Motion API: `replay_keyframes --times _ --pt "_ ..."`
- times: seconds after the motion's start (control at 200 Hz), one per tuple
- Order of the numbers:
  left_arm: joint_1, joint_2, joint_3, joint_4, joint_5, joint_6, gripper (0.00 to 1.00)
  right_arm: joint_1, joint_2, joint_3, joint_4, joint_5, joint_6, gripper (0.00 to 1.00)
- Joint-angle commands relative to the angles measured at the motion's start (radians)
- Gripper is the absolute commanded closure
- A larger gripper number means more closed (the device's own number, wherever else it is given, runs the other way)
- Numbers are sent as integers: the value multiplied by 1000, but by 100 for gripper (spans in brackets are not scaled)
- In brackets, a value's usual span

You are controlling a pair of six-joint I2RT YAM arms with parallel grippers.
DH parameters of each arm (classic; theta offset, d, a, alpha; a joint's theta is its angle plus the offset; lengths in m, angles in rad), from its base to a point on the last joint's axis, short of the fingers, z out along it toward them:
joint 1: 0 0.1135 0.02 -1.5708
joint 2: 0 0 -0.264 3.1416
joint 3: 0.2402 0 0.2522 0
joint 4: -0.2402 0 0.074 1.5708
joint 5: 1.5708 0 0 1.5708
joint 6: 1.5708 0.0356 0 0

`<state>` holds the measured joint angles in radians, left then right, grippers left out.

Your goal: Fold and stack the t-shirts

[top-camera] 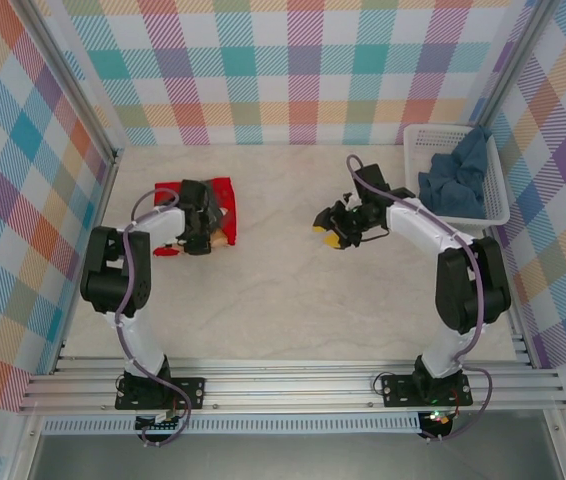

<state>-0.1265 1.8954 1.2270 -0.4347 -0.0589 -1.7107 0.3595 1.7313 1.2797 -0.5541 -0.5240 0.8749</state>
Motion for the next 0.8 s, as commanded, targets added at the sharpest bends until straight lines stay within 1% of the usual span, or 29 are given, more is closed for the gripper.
replay_keyframes --times 0.0,0.035,0.05,0.1,0.235,0.34,0.4,0.485,0.59,0.67,0.73,0.795 --pt "80 73 81 -5 2 77 49 -4 -52 -32 1 -9 2 55" --pt "103 96 117 -23 12 85 49 -4 -62 -43 2 -6 5 55" --pt "111 105 132 -26 14 116 49 -3 -66 -47 2 -5 6 55" --pt "140 139 178 -33 20 149 49 -4 -78 -59 0 0 9 56" --pt "211 233 310 -82 49 214 49 -4 -107 -80 -12 17 14 56" --pt "255 287 378 -94 57 254 49 -5 -127 -92 -21 26 18 55" --pt "278 318 406 -83 80 272 49 -5 -138 -97 -26 33 19 56" --pt "301 363 472 -77 106 321 49 -5 -152 -104 -36 37 20 55" --pt "329 423 589 -150 127 409 48 -5 -166 -113 -44 41 21 55" --pt "342 436 630 -162 136 464 47 -5 -176 -117 -50 43 17 55" --pt "344 448 658 -164 165 496 46 -5 -182 -118 -55 42 10 55" --pt "342 446 680 -173 194 527 43 -5 -188 -117 -60 45 2 55"
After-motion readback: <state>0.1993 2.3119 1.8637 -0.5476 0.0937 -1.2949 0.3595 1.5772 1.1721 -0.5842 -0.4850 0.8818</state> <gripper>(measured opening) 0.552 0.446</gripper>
